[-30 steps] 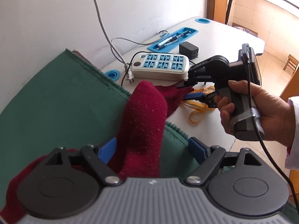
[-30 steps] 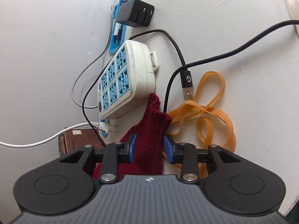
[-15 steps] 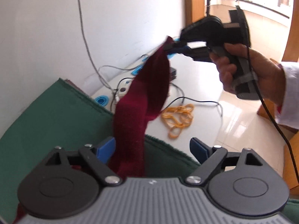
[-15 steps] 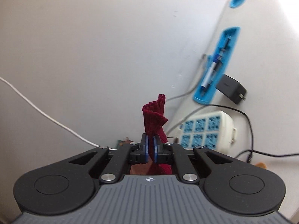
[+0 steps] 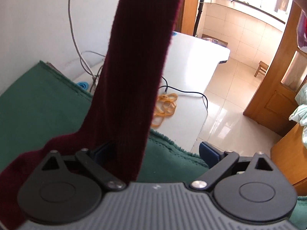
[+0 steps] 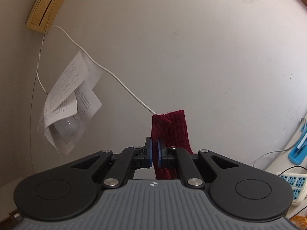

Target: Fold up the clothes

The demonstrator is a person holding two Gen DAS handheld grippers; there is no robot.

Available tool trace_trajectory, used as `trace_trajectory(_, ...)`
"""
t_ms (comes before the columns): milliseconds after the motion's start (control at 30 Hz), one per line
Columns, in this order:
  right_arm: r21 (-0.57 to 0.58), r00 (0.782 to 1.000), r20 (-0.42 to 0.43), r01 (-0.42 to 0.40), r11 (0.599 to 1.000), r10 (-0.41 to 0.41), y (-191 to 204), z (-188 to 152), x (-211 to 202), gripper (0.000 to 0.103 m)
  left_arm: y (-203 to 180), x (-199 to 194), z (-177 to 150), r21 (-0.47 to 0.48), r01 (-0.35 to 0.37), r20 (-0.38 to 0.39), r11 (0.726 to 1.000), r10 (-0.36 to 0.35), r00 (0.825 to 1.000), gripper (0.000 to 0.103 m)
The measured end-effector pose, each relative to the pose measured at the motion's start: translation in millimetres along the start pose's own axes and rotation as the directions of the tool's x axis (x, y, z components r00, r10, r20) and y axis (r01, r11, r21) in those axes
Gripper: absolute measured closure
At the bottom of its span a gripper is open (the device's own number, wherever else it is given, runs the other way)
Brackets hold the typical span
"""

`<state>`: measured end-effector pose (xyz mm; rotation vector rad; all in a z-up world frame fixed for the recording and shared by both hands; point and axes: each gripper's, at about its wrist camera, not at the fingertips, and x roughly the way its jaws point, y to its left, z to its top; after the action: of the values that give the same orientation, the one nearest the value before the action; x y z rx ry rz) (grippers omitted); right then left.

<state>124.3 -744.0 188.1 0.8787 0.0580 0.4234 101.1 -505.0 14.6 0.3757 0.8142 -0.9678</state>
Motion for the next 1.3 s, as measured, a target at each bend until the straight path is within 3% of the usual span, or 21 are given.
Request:
trace_trajectory(133, 0.009, 0.996, -0.049, 0.075, 0.997, -0.075, -13.7, -13.2, 8.2, 0.097, -2.8, 6.7, -5.9, -0.02, 0.01, 0.019, 1.0, -0.01, 1.0, 0.005)
trace_trajectory(200, 0.05, 0.996, -0.052, 0.076, 0.996, -0.073, -19.0, -12.5, 7.6, 0.097, -1.1, 4.8, -3.9, -0.05, 0.031, 0.036, 0.998, -0.029, 0.999, 0.005)
trace_trajectory(300, 0.073, 0.999, -0.039, 0.024, 0.997, -0.021, -12.9, -9.7, 8.7, 0.097, 4.8, -0.6, 2.8, -0.098, 0.049, 0.067, 0.994, -0.042, 0.997, 0.007)
trace_trajectory(433, 0.108, 0.993, -0.081, -0.072, 0.992, 0.081, 4.6, -11.9, 27.2, 0.097, 23.4, -24.6, -9.7, -0.109, 0.015, 0.079, 0.994, -0.006, 0.997, 0.008)
trace_trajectory(567, 0.155, 0.978, -0.143, -0.133, 0.979, 0.155, 29.3, -26.7, 59.6, 0.097, 57.1, -47.4, -40.6, -0.08, -0.071, -0.004, 0.994, 0.071, 0.997, 0.013)
trace_trajectory(667, 0.161, 0.963, -0.188, -0.163, 0.973, 0.192, 54.5, -47.3, 86.7, 0.097, 83.4, -63.0, -56.7, -0.089, -0.078, -0.044, 0.993, 0.074, 0.996, 0.014)
trace_trajectory(767, 0.134, 0.948, -0.24, -0.18, 0.975, 0.208, 82.6, -74.0, 107.7, 0.097, 90.4, -93.9, -64.7, -0.069, -0.058, 0.032, 0.996, 0.06, 0.998, 0.008)
trace_trajectory(867, 0.087, 0.942, -0.289, -0.15, 0.985, 0.169, 106.6, -111.6, 123.2, 0.097, 98.8, -131.9, -72.8, -0.11, -0.016, 0.17, 0.994, 0.035, 0.985, 0.004)
trace_trajectory(967, 0.027, 0.939, -0.325, -0.108, 0.994, 0.111, 127.6, -153.3, 133.4, 0.097, 107.1, -160.9, -79.3, -0.146, -0.006, 0.25, 0.989, 0.043, 0.967, 0.003)
trace_trajectory(1100, -0.122, 0.931, -0.365, -0.054, 0.991, 0.006, 162.1, -210.7, 144.1, 0.097, 113.1, -182.8, -86.4, -0.217, 0.008, 0.316, 0.976, 0.063, 0.947, 0.001)
trace_trajectory(1233, -0.252, 0.898, -0.431, -0.022, 0.968, -0.092, 187.6, -260.3, 148.2, 0.097, 117.5, -185.2, -99.5, -0.317, -0.021, 0.349, 0.948, 0.137, 0.927, 0.001)
trace_trajectory(1300, -0.291, 0.875, -0.469, -0.021, 0.956, -0.124, 194.4, -280.6, 150.7, 0.097, 125.9, -178.6, -109.1, -0.365, -0.034, 0.331, 0.93, 0.164, 0.929, 0.001)
